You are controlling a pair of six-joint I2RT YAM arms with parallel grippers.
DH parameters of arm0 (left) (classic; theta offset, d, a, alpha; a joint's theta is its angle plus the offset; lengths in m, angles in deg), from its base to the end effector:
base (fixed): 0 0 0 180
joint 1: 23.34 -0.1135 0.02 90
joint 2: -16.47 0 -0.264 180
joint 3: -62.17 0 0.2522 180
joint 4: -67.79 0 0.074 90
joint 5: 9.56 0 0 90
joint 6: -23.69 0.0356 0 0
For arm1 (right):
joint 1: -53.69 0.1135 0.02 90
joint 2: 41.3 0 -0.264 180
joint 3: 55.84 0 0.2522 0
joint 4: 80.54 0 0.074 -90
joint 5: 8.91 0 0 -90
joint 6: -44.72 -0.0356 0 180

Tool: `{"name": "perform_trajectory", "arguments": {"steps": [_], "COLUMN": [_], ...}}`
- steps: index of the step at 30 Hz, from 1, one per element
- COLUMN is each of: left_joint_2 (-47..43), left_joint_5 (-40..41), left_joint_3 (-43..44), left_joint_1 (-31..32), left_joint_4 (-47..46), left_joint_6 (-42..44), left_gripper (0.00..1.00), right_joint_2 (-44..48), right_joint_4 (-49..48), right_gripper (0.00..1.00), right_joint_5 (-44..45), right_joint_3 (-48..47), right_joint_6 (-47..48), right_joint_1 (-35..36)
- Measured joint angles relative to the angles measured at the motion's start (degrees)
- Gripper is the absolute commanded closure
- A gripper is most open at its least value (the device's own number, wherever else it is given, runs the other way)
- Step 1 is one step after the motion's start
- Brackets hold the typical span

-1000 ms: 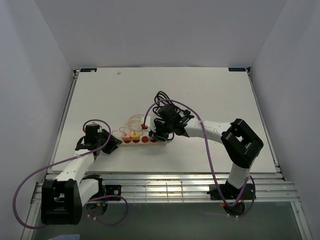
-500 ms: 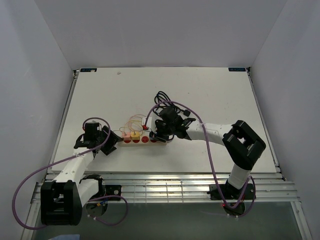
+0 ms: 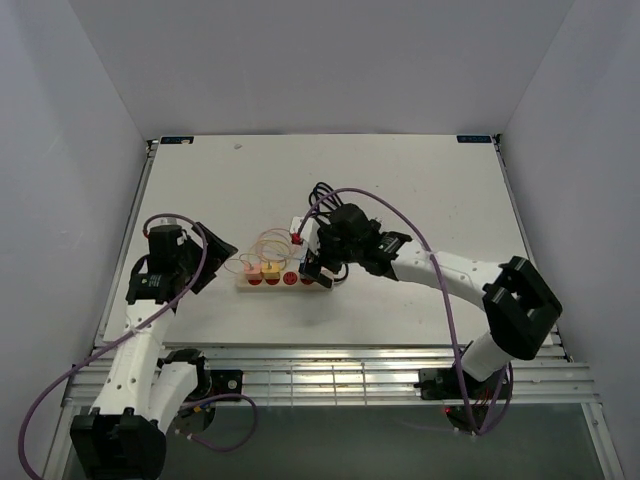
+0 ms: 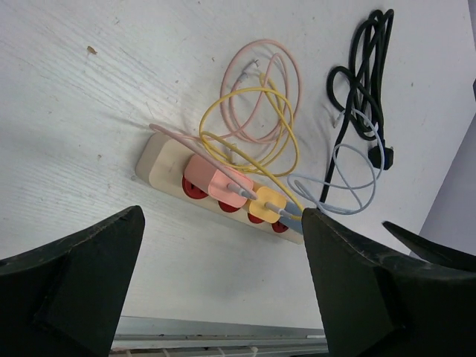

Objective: Insert the plug

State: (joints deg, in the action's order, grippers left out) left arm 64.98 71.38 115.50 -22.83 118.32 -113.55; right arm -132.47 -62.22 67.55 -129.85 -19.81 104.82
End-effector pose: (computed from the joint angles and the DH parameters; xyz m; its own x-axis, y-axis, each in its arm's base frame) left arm 0.1726 -0.0071 0.2543 -0.5732 -0.7200 -0.3913 -0.4449 0.6744 -0.5892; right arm 0.2162 0.2815 0.2400 0.0481 -0.6065 -0.7936 -0.9480 0.2225 -0.2275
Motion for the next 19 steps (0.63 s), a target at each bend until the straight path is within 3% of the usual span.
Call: {"name": "perform_trajectory", "arguments": {"steps": [7,14,19], "left_joint_2": [-4.5,-5.4,-5.8], "left_joint_5": [3.3,9.2,12.5], "left_joint_3": [5.9,18.6,22.9], "left_joint_1": [0.0,0.0,0.0], "left_joint_4": [8.0,14.0,14.8], "left_joint_6": [0.9,2.3,3.3], "left_gripper": [0.02,0.02,0.02], "right_joint_2": [15.9,28.8,34.6], "right_joint_4": [-0.4,3.2,6.9], "right_gripper": [0.10,0.10,0.10], "right_joint_5": [1.2,25.4,36.3], "right_joint_3": [-0.3,-0.3,0.9], "right_joint_6": [-7.1,-22.2,-27.0], "right_joint_1": [0.3,0.4,0.3]}}
